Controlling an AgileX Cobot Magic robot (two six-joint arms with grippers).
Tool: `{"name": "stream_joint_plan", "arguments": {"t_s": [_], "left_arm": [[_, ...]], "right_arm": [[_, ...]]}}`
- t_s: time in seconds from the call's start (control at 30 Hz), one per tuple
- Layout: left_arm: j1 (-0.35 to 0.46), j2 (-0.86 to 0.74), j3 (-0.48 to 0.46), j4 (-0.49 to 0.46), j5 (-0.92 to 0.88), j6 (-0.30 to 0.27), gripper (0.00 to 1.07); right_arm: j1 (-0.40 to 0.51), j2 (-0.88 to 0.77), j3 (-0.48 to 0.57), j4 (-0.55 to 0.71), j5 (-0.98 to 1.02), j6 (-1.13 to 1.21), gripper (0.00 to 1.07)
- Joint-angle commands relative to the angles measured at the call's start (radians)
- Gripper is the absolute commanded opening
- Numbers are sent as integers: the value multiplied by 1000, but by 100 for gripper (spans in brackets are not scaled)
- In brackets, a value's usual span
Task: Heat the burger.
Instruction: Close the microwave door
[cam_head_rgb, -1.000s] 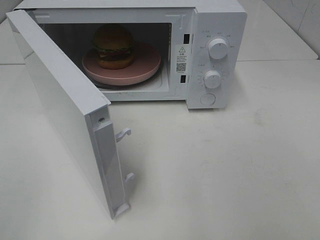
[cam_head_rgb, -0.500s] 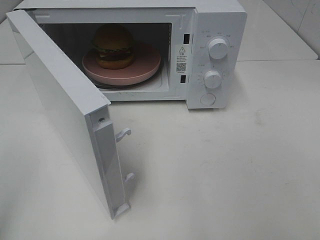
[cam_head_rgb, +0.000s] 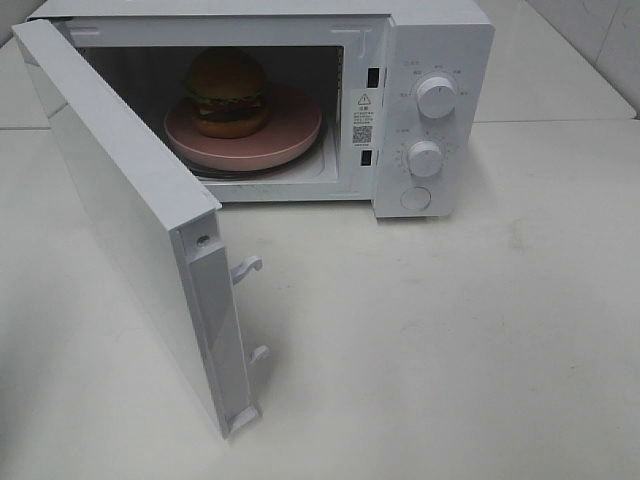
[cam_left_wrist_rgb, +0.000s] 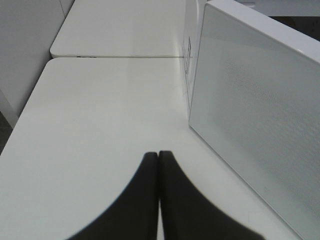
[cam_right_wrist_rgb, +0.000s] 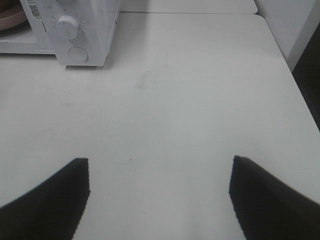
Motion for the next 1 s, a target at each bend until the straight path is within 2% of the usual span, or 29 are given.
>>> {"name": "stream_joint_plan", "arguments": {"t_s": [0.03, 0.27, 0.3, 0.37, 0.4, 0.53, 0.7, 0.77, 1.0], "left_arm": [[1, 92, 1, -13, -150, 2, 0], [1, 210, 9, -16, -344, 2, 0], [1, 246, 33, -16, -445, 2, 0], [1, 262, 50, -16, -493, 2, 0], [1, 292, 83, -16, -581, -1, 0], [-14, 342, 122, -15, -668, -8, 0], [-84, 447, 162, 28, -802, -7, 0], [-139, 520, 169, 58, -873, -7, 0], [-206, 683, 169, 65, -1016, -9, 0]], "right_arm": [[-6, -29, 2, 4, -13, -14, 76], [-6, -29, 2, 4, -13, -14, 76], [-6, -29, 2, 4, -13, -14, 76], [-6, -29, 2, 4, -13, -14, 76], [-6, -29, 2, 4, -13, -14, 76], [-6, -29, 2, 4, -13, -14, 76], [-6, -29, 2, 4, -13, -14, 76], [-6, -29, 2, 4, -13, -14, 76], [-6, -29, 2, 4, -13, -14, 76]]}}
